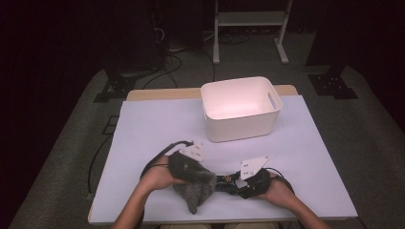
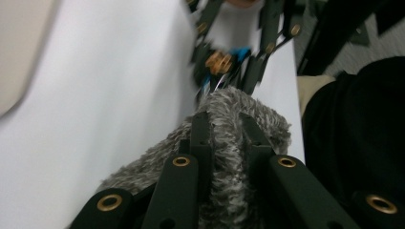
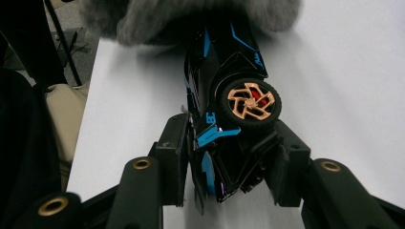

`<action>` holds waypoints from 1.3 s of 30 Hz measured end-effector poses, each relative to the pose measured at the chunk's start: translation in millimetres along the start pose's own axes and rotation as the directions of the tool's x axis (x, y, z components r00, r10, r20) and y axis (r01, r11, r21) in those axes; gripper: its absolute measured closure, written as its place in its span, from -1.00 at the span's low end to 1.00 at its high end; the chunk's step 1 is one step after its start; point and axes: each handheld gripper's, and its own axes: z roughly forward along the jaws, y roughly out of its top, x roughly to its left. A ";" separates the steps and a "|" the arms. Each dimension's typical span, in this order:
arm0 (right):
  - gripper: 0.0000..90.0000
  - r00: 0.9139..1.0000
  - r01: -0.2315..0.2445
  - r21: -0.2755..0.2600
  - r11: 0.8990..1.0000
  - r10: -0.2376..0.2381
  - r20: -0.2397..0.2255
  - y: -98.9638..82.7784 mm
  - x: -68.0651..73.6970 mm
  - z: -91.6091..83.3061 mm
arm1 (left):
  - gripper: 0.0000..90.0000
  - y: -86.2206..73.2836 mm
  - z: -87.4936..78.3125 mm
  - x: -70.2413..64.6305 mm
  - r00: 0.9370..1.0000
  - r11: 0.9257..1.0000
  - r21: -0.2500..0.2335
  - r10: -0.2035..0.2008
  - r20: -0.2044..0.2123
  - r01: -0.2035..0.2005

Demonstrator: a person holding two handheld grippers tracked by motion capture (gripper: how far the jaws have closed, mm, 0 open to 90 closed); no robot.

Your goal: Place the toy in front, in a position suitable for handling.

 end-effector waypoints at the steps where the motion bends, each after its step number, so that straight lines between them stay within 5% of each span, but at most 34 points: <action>1: 0.23 1.000 0.001 -0.001 1.000 -0.001 0.001 0.1 0.2 0.0 | 0.77 8.7 9.6 -0.1 1.000 1.000 0.001 0.014 0.012 -0.014; 7: 0.23 1.000 -0.017 -0.014 1.000 0.017 -0.005 -1.4 -0.7 -0.8 | 0.77 31.5 31.0 -0.9 0.997 0.998 -0.005 0.057 0.042 -0.057; 12: 0.24 1.000 -0.018 -0.016 1.000 0.018 -0.010 -1.7 -1.6 -0.9 | 0.77 17.9 19.4 2.3 0.999 0.999 -0.017 0.032 0.042 -0.031; 21: 0.25 1.000 -0.004 0.000 1.000 0.004 -0.015 0.0 -2.6 -1.2 | 0.77 -29.2 -25.4 4.3 0.997 0.998 -0.028 -0.065 -0.044 0.064; 24: 0.15 1.000 -0.019 0.008 1.000 0.020 -0.024 1.8 -3.7 -0.7 | 0.77 -38.6 -26.2 5.3 0.996 0.995 -0.056 -0.087 -0.021 0.086; 29: -0.01 0.999 -0.039 -0.008 0.999 0.038 -0.038 12.2 -6.9 7.6 | 0.77 -34.3 -21.6 7.9 0.996 0.995 -0.055 -0.081 -0.021 0.080; 32: 0.20 0.997 -0.027 0.016 1.000 0.028 -0.066 18.2 -8.0 18.6 | 0.77 -31.9 -21.8 10.0 0.997 0.996 -0.047 -0.078 -0.013 0.077; 39: 0.24 0.995 0.038 0.040 0.998 -0.034 -0.096 20.8 -20.2 18.6 | 0.77 -27.1 -36.7 20.6 0.996 0.995 -0.059 -0.086 -0.013 0.085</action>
